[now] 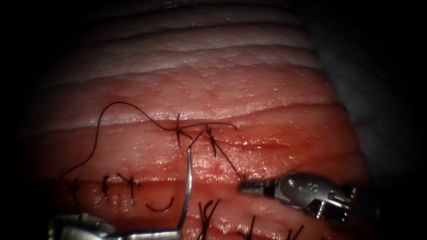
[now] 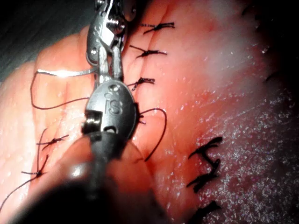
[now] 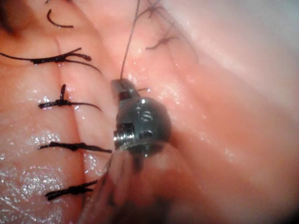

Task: Wound Closure
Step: Grasp and pull suture through wound repeatedly until only a short tail remains visible

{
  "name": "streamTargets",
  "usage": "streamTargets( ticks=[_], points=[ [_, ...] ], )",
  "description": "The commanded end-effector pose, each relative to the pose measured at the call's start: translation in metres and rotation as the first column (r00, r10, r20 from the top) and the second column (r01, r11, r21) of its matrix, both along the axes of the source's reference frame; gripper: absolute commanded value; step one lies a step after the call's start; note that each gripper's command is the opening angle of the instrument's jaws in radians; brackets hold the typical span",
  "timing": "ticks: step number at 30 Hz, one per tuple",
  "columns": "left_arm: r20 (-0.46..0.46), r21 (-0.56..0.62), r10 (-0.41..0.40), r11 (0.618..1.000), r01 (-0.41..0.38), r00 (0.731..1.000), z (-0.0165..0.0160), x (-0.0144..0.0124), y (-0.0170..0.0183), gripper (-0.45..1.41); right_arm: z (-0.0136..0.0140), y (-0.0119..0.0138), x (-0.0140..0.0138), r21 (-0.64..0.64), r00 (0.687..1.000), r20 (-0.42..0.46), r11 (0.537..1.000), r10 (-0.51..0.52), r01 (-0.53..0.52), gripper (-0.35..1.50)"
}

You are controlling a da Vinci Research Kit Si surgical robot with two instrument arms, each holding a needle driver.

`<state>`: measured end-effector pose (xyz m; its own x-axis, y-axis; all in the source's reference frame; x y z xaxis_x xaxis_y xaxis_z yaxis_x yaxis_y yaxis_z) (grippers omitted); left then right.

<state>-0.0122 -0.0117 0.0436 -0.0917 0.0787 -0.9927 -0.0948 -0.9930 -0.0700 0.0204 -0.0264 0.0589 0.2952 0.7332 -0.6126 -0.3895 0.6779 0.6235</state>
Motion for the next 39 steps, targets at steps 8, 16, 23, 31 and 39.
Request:
streamTargets(
  ticks=[8,16,23,31,39],
  points=[
    [0.002,0.019,0.019,1.0,-0.019,1.0,-0.0013,0.0004,-0.0009,-0.45,-0.005,-0.0029,0.0022,0.01,0.999,-0.04,1.0,0.006,-0.006,-0.35],
    [-0.012,0.024,0.015,1.0,-0.015,1.0,-0.0024,0.0015,-0.0009,-0.45,-0.0063,-0.0027,0.0034,-0.17,0.996,-0.06,0.984,-0.07,0.059,-0.03],
    [-0.057,0.044,-0.068,0.997,0.071,0.996,-0.0029,0.005,0.0008,-0.45,-0.0034,0.0018,0.0017,-0.361,0.997,-0.013,0.93,-0.079,0.069,1.14],
    [-0.089,0.053,-0.127,0.99,0.132,0.988,-0.0023,0.0071,0.0021,-0.45,-0.0004,0.0053,0.0003,-0.402,0.996,0.042,0.912,-0.073,0.084,1.08],
    [-0.088,0.052,-0.129,0.99,0.133,0.988,-0.0018,0.0068,0.0023,-0.45,0.0037,0.0058,0.0016,-0.414,0.996,0.065,0.906,-0.069,0.09,1.06]
  ],
)
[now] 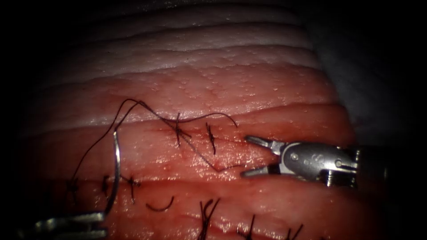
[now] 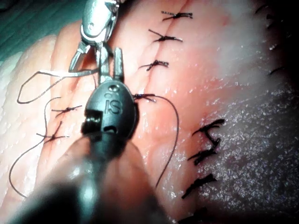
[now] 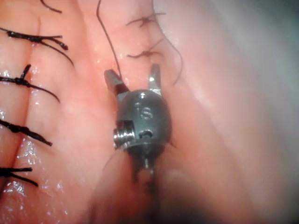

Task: Wound Closure
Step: Grasp and pull suture through wound repeatedly until only a short tail remains visible

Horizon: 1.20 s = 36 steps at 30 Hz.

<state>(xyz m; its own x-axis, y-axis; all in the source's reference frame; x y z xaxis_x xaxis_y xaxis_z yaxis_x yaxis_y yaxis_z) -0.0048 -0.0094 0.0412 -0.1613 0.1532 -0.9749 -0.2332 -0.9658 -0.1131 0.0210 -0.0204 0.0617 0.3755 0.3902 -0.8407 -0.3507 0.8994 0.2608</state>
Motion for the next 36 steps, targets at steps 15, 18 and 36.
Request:
streamTargets(
  ticks=[15,18,36],
  points=[
    [0.009,0.016,-0.006,1.0,0.006,1.0,0.0024,-0.0003,0.0006,-0.45,-0.0025,-0.0038,0.0011,0.138,0.998,0.029,0.989,-0.053,0.049,-0.35],
    [0.004,0.033,-0.014,0.999,0.014,1.0,0.0034,-0.0002,0.0008,-0.45,-0.005,-0.0059,0.0021,0.155,0.998,0.022,0.986,-0.062,0.058,-0.35],
    [-0.026,0.065,-0.015,0.998,0.016,1.0,0.0032,0.0015,0.001,-0.45,-0.0104,-0.0078,0.006,0.021,0.985,0.032,0.986,-0.168,0.167,0.68]
  ],
)
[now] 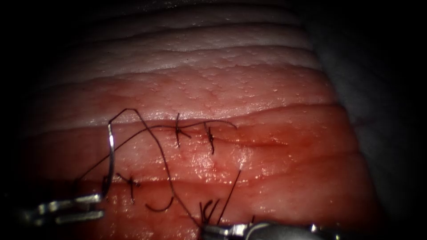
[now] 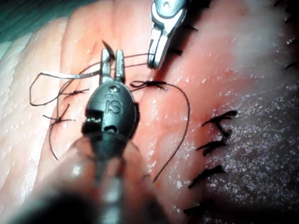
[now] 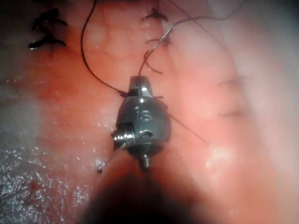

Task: Wound Closure
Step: Grasp and pull suture through wound repeatedly until only a short tail remains visible

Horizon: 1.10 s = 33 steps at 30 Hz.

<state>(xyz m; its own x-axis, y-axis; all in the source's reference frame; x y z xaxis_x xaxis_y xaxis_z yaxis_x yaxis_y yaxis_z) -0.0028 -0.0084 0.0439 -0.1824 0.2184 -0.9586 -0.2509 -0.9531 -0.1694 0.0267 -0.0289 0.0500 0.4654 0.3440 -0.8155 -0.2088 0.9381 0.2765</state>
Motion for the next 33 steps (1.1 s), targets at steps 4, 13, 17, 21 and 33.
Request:
streamTargets(
  ticks=[4,13,17,21,33],
  points=[
    [-0.024,0.01,-0.011,1.0,0.011,1.0,0.0005,0.0012,0.0007,-0.45,0.0035,0.0031,-0.0016,-0.063,0.997,-0.047,0.996,0.057,-0.06,1.11],
    [-0.069,0.011,-0.077,0.997,0.078,0.995,0.0003,0.0035,0.0016,-0.45,0.0088,0.007,-0.0051,-0.075,0.995,-0.009,0.992,0.102,-0.103,0.93],
    [-0.067,0.01,-0.077,0.997,0.077,0.995,0.0004,0.0033,0.0016,-0.45,0.0111,0.0075,-0.0049,-0.088,0.993,0.003,0.99,0.114,-0.114,0.98],
    [-0.067,0.011,-0.076,0.997,0.077,0.995,0.0007,0.0033,0.0017,-0.45,0.0125,0.0069,-0.0047,-0.086,0.996,0.032,0.993,0.086,-0.083,-0.18],
    [-0.065,0.024,-0.078,0.997,0.08,0.995,0.0036,0.0037,0.003,-0.45,0.0092,0.003,-0.0044,0.067,0.989,0.148,0.997,0.019,-0.029,-0.35]
  ],
)
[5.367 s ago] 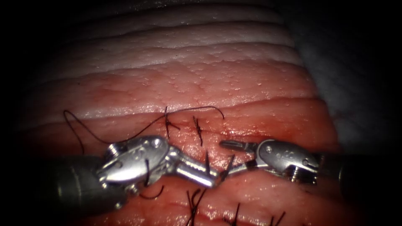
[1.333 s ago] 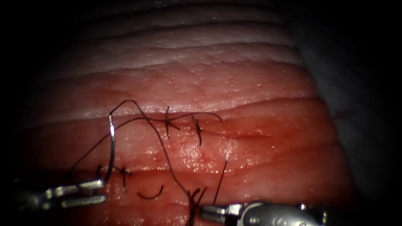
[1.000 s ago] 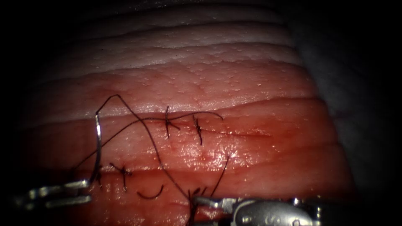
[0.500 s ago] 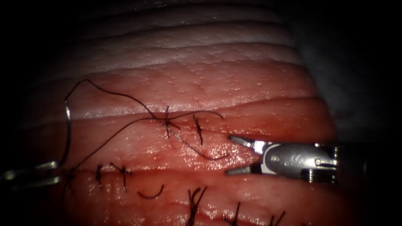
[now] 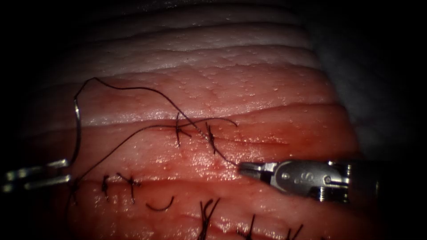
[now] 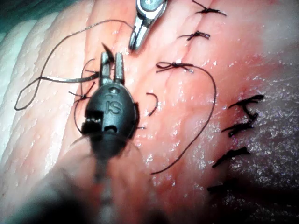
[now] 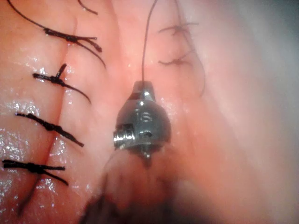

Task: Wound Closure
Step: Grasp and pull suture through wound repeatedly until only a short tail remains visible

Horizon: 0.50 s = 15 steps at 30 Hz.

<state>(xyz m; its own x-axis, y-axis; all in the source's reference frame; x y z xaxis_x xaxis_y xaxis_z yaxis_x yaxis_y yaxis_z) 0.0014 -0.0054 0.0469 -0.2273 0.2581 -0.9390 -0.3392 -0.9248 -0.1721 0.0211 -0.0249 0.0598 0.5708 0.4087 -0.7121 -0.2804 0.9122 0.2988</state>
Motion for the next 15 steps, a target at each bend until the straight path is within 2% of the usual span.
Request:
streamTargets(
  ticks=[1,6,9,12,15],
  points=[
    [0.004,0.003,0.003,1.0,-0.003,1.0,0.001,-0.0004,0.0002,-0.45,-0.0014,-0.0016,0.0014,0.006,1.0,-0.005,1.0,-0.008,0.008,-0.35],
    [-0.008,0.033,-0.012,0.999,0.012,1.0,0.0041,0.0008,0.0015,-0.45,-0.0068,-0.0052,0.0041,0.03,0.999,-0.035,0.999,-0.019,0.02,-0.35],
    [-0.016,0.049,-0.02,0.999,0.021,1.0,0.0054,0.0015,0.0021,-0.45,-0.0095,-0.0064,0.006,0.031,0.999,-0.044,0.999,-0.023,0.024,-0.35],
    [-0.024,0.06,-0.027,0.998,0.028,0.999,0.0063,0.0023,0.0025,-0.45,-0.0115,-0.0073,0.008,0.032,0.998,-0.053,0.999,-0.026,0.028,-0.35],
    [-0.026,0.06,-0.029,0.998,0.03,0.999,0.0063,0.0026,0.0026,-0.45,-0.0119,-0.0072,0.0085,0.034,0.998,-0.053,0.999,-0.024,0.026,-0.35]
  ],
)
